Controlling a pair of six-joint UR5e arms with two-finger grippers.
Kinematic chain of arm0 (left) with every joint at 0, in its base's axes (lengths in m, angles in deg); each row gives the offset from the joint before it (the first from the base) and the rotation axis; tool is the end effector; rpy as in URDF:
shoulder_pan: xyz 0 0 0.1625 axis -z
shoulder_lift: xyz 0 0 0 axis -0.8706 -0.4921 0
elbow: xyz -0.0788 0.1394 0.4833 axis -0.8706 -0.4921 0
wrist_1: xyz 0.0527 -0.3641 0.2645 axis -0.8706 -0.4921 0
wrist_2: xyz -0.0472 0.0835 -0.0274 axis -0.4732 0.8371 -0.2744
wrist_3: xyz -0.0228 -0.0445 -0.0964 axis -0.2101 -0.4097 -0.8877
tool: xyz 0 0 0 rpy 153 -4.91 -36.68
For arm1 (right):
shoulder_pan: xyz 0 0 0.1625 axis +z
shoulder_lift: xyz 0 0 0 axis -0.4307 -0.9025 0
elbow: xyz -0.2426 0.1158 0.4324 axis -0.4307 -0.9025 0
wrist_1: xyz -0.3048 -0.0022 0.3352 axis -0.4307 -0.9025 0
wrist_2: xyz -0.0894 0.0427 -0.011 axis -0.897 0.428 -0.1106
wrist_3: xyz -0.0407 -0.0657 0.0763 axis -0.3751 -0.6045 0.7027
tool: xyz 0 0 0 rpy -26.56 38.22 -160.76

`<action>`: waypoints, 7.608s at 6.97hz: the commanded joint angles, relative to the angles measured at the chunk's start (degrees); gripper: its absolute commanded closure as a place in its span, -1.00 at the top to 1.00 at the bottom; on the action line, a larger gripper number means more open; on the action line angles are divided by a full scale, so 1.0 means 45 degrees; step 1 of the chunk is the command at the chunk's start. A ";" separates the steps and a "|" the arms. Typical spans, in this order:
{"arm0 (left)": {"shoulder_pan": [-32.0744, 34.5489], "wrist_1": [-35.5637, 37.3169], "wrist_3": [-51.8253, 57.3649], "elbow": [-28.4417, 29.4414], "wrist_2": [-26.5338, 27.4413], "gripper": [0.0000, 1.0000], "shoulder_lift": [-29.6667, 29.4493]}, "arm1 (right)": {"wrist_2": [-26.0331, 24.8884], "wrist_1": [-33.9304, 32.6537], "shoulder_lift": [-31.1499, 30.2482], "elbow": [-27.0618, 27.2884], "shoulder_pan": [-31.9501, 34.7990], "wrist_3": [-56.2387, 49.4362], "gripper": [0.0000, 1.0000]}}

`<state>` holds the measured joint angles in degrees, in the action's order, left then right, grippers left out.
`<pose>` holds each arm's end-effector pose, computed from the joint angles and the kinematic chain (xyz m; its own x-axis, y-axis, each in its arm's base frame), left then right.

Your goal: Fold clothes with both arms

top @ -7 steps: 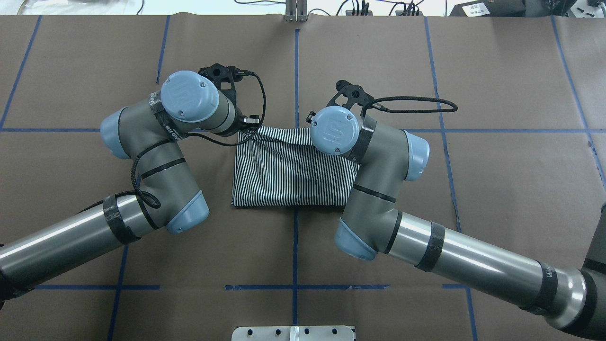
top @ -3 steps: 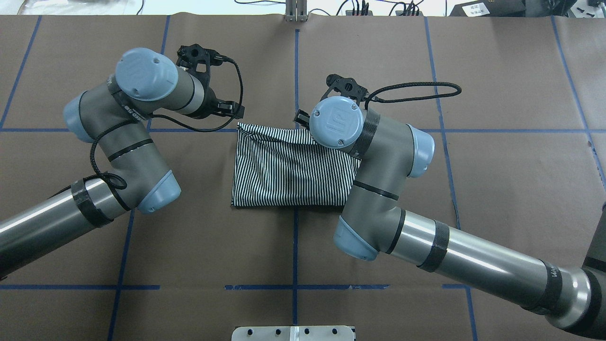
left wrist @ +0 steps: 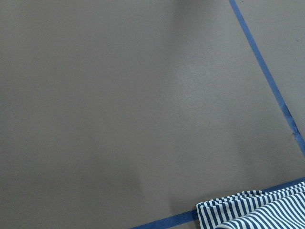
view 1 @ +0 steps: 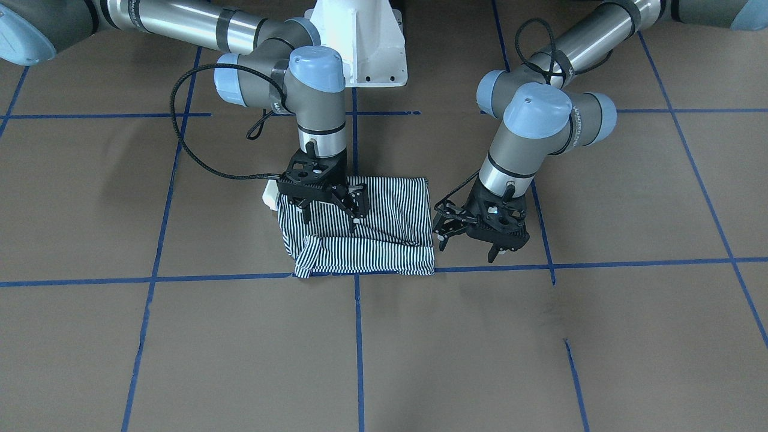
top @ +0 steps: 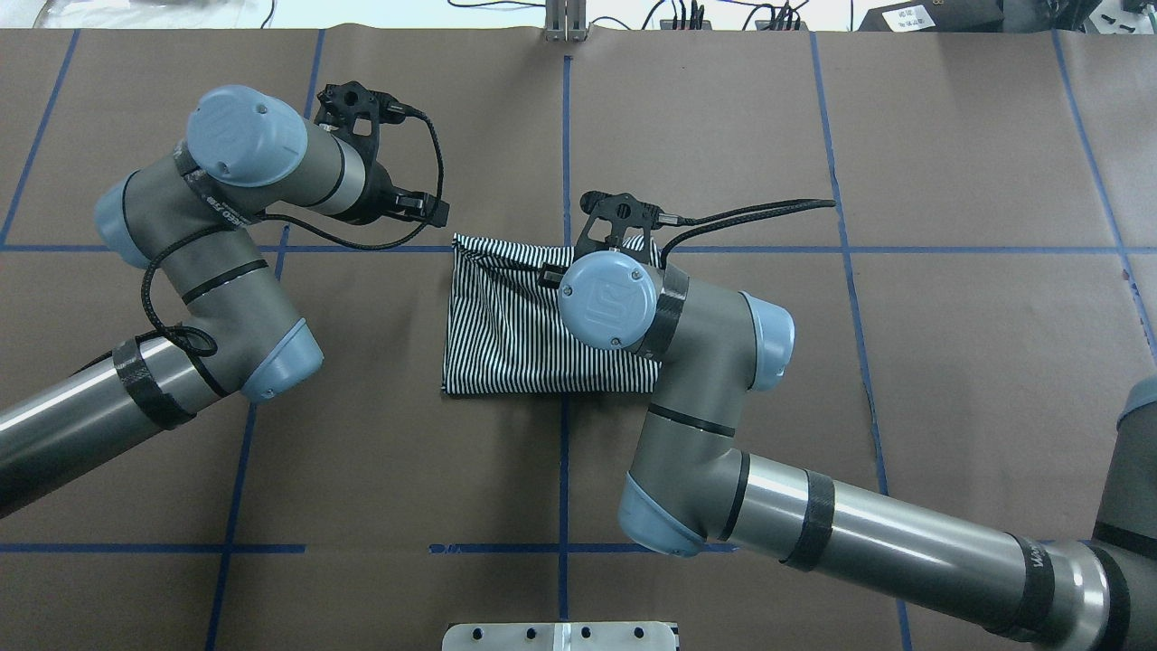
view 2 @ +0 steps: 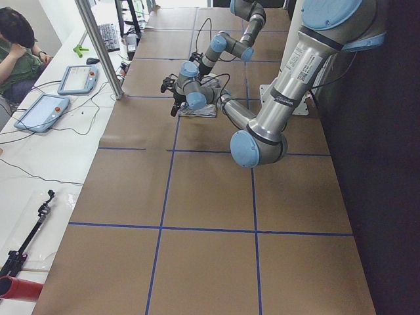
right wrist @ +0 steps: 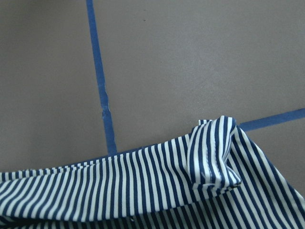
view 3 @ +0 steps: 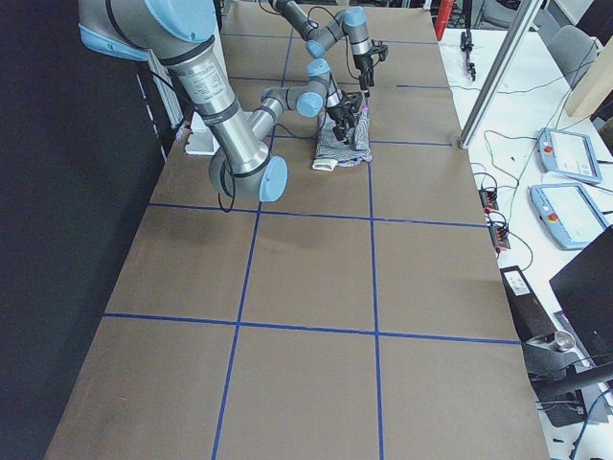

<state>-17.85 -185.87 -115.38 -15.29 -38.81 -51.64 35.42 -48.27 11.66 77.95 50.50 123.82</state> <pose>0.5178 -0.6174 0.3496 0.6132 0.2522 -0.7486 0.1223 0.9059 0.4054 -0.6920 -0.4895 0.2582 0.6514 0.2143 0.7278 -0.4763 0.8622 0.1724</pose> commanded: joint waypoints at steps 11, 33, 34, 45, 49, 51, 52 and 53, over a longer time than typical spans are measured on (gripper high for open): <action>-0.0107 0.0155 -0.0118 0.0161 0.0103 1.00 -0.0078 | 0.2859 0.0135 0.2066 -0.4850 0.3894 -0.3460 1.00; 0.1279 0.0410 0.2285 0.2700 -0.0209 1.00 -0.1387 | 0.1622 -0.2248 -0.1837 0.2671 0.0093 -0.0965 1.00; 0.1260 0.0410 0.2285 0.2700 -0.0209 1.00 -0.1387 | 0.1622 -0.2228 -0.1995 0.2632 -0.0161 -0.0945 1.00; 0.1260 0.0311 0.2089 0.1086 -0.0209 1.00 -0.0631 | 0.5187 -0.1525 -0.2347 0.3880 0.2347 -0.1992 1.00; 0.1997 0.1731 0.3797 -0.3345 -0.0286 1.00 0.2454 | 0.8941 -0.1331 -0.7116 0.5695 0.7245 -0.9416 1.00; 0.4294 0.1972 0.6781 -0.4484 -0.2153 1.00 0.4189 | 1.0088 -0.1388 -0.9350 0.5446 1.0173 -1.4886 1.00; 0.5428 0.1953 0.8343 -0.4545 -0.2452 1.00 0.4991 | 1.0814 -0.1388 -1.0094 0.4922 1.1522 -1.7249 1.00; 0.6561 0.2010 1.0041 -0.4449 -0.2958 1.00 0.5425 | 1.0937 -0.1388 -1.0566 0.4414 1.2348 -1.8607 1.00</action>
<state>5.13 -177.09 -79.58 -35.13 -49.22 -30.65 82.43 -54.51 -32.19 100.47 99.91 50.55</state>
